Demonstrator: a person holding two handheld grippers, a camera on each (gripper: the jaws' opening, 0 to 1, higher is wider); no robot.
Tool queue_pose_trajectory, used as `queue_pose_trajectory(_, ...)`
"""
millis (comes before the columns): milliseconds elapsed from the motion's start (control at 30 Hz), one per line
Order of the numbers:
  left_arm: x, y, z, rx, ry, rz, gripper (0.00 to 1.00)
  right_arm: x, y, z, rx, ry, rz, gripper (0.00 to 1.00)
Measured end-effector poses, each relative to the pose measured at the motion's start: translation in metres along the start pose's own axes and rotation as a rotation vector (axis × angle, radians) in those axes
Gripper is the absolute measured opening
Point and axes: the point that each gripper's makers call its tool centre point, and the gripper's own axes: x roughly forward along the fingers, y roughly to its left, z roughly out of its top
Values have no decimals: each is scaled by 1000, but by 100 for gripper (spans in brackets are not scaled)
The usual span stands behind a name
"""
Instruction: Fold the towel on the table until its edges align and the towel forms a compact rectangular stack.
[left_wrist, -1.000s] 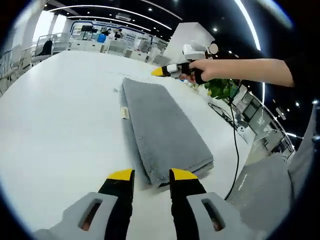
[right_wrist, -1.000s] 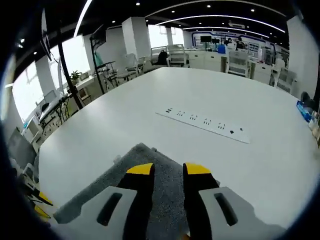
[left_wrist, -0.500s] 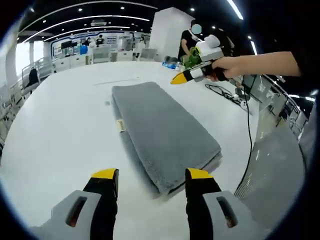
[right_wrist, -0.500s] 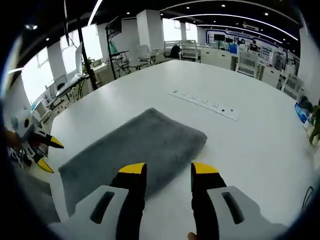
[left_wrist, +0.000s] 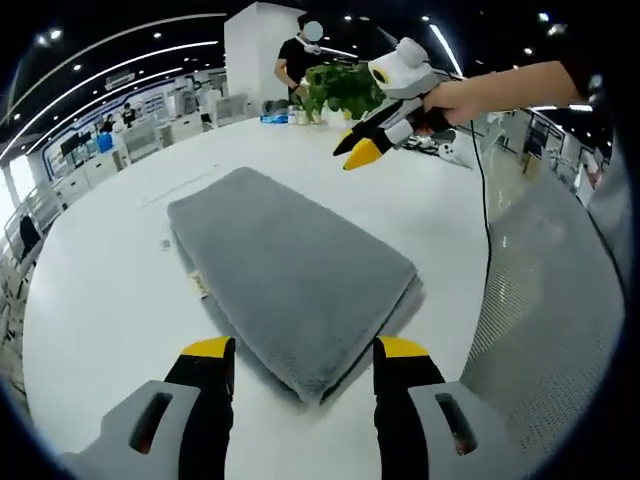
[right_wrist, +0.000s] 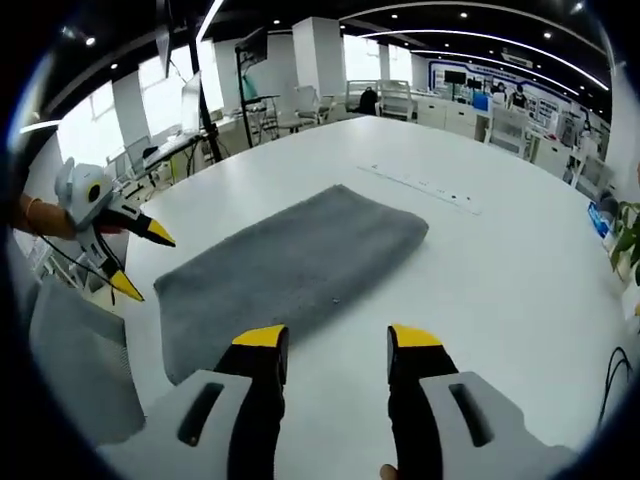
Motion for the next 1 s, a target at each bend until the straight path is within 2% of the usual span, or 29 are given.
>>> queue_pose_trajectory(200,5,-12,-6,35,26,-14,54,-11,27,-8,-18,-12,44,41)
queue_pose_trajectory(433,10,-24,-9,97,53,-40,51,-19,56,-19,-88,1,88,42)
queue_pose_trajectory(767,12,-27,-12,192,80,-48,44,-14,101,-40,-177,41,164,42)
queue_pose_trajectory(1000,18,-25,-18,275,112,-65,41,-3,121,-46,-271,61,218,42)
